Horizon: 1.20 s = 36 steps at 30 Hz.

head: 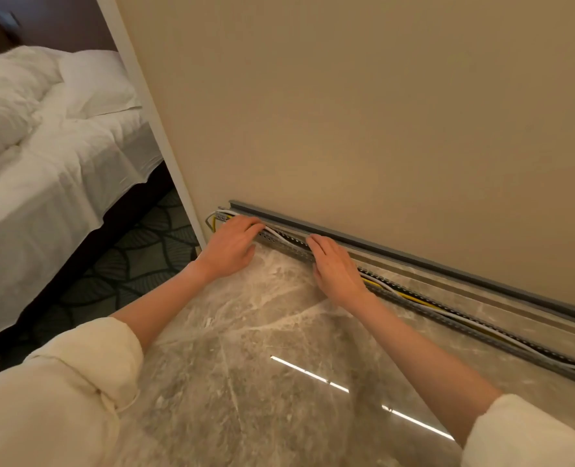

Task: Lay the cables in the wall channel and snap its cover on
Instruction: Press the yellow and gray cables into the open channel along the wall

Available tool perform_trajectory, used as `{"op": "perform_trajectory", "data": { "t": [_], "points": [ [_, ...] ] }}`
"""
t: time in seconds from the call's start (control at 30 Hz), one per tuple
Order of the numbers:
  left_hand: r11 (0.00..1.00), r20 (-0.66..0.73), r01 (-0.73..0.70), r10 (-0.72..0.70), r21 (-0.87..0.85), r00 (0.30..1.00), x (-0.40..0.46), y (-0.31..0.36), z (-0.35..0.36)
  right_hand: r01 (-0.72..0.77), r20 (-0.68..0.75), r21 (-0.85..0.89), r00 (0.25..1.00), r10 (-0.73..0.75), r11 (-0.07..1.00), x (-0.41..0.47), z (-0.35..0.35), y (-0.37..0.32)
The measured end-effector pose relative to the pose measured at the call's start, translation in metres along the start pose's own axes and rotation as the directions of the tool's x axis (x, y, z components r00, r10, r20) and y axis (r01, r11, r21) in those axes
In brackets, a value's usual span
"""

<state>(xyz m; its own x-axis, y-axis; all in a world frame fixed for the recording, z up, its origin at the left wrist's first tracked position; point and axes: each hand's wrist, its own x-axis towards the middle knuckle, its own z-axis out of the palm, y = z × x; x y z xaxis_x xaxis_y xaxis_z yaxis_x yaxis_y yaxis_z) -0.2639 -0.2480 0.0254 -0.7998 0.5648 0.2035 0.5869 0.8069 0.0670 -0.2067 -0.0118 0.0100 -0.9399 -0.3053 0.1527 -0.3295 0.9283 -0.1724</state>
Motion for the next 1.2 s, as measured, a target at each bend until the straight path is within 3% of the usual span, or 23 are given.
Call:
{"op": "perform_trajectory", "data": {
  "t": [0.27, 0.67, 0.87, 1.0, 1.13, 1.2],
  "points": [
    [0.994, 0.034, 0.022, -0.026, 0.106, 0.999, -0.005, -0.024, 0.013, 0.132, 0.043, -0.029, 0.990, -0.131, 0.991, 0.035, 0.011, -0.014],
    [0.986, 0.032, 0.103, -0.108, 0.129, 0.994, -0.005, -0.020, 0.026, 0.076, 0.057, 0.060, 0.995, -0.079, 0.995, 0.043, 0.028, -0.015],
    [0.987, 0.051, 0.147, -0.150, 0.060, 0.987, 0.015, -0.019, 0.020, 0.003, 0.056, 0.167, 0.998, -0.013, 0.986, 0.047, 0.028, -0.017],
    [0.977, -0.003, 0.192, -0.193, -0.090, 0.981, 0.012, -0.028, 0.020, -0.025, 0.077, 0.192, 0.997, 0.010, 0.981, 0.049, 0.026, -0.018],
    [0.943, -0.098, 0.320, -0.328, -0.088, 0.939, 0.006, -0.046, 0.020, -0.034, 0.089, 0.191, 0.996, 0.017, 0.981, 0.051, 0.026, -0.018],
    [0.940, -0.071, 0.338, -0.341, -0.047, 0.937, 0.004, -0.054, 0.019, -0.032, 0.093, 0.192, 0.996, 0.014, 0.981, 0.051, 0.026, -0.017]
  ]
}}
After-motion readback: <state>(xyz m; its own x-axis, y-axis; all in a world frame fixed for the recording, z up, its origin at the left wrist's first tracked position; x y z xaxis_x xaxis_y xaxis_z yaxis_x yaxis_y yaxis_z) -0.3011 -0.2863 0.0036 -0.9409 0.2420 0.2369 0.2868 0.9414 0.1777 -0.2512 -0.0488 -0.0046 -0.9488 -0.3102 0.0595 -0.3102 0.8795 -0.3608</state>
